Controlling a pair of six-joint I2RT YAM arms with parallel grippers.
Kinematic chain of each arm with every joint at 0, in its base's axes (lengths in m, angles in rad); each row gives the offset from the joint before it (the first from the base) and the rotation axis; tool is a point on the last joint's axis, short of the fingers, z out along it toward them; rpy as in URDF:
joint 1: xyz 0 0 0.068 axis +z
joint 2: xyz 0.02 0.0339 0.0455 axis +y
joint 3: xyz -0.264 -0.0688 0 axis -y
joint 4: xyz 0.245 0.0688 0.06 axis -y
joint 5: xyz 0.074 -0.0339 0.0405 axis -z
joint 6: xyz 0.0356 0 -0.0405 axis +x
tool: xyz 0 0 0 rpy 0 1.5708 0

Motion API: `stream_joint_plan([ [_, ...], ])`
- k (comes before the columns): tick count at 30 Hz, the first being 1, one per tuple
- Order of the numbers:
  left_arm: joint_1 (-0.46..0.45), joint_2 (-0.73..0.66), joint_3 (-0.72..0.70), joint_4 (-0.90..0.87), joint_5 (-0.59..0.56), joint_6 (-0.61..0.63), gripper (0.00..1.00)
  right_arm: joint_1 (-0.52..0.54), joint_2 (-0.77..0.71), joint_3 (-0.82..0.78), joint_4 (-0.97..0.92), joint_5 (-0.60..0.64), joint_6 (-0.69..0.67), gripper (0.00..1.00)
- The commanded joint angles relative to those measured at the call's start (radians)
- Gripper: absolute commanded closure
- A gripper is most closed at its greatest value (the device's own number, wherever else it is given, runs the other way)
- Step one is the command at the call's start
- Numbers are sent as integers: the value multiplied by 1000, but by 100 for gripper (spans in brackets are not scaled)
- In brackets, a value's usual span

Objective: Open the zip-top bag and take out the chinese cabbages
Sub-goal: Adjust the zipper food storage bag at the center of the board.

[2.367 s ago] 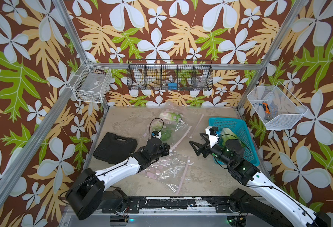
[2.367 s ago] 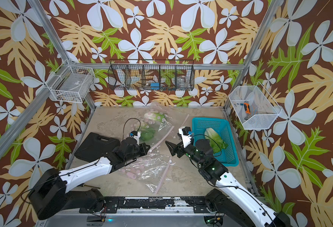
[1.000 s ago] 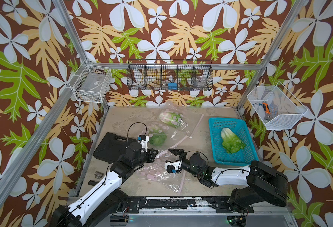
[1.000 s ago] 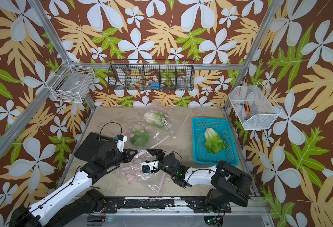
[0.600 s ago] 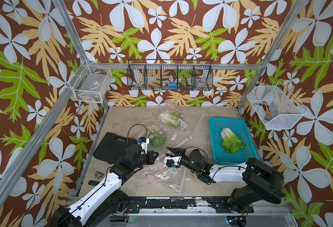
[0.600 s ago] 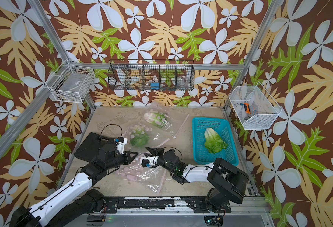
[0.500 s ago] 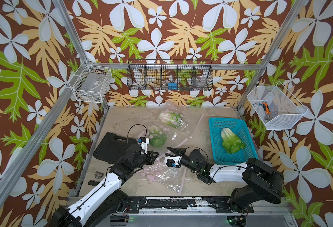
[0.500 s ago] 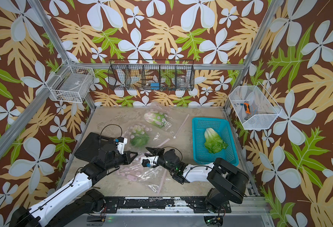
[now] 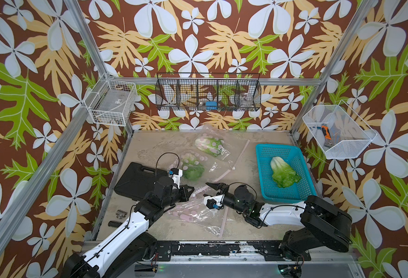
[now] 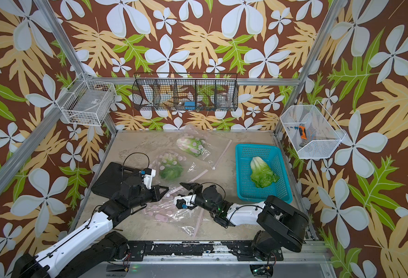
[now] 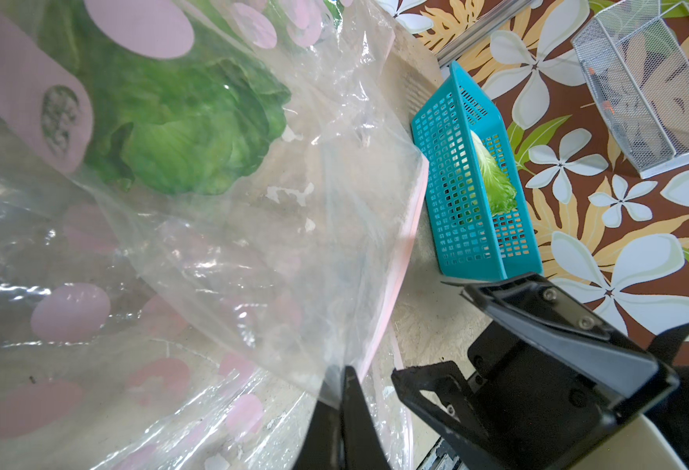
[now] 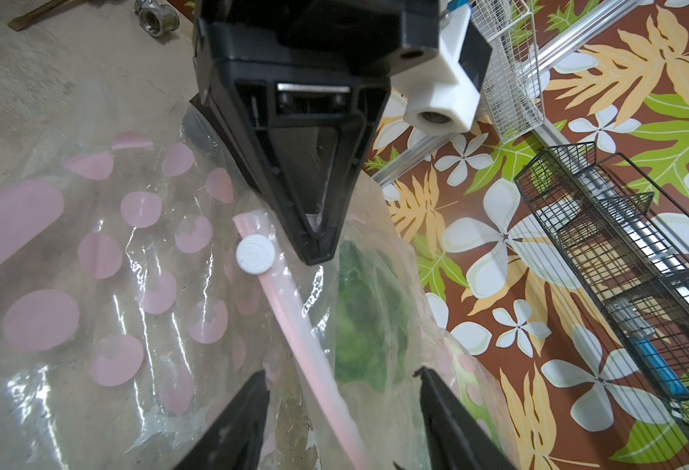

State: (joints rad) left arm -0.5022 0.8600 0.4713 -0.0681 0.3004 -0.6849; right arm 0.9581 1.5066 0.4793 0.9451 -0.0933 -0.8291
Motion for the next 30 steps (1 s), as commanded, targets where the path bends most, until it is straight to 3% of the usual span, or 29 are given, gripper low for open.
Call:
stream_joint_plan([
  [1, 2, -3, 0, 36, 20, -8, 100, 1, 17, 16, 6, 28, -16, 39],
  [8, 2, -16, -3, 37, 22, -19, 100, 0, 48, 49, -22, 47, -33, 45],
  [17, 1, -16, -21, 83, 36, -49, 100, 11, 61, 50, -10, 63, -3, 72],
  [28, 1, -43, -54, 97, 45, -62, 100, 11, 81, 66, -3, 84, -1, 86],
  [30, 2, -42, -50, 93, 52, -56, 100, 11, 79, 77, -17, 84, 2, 98],
])
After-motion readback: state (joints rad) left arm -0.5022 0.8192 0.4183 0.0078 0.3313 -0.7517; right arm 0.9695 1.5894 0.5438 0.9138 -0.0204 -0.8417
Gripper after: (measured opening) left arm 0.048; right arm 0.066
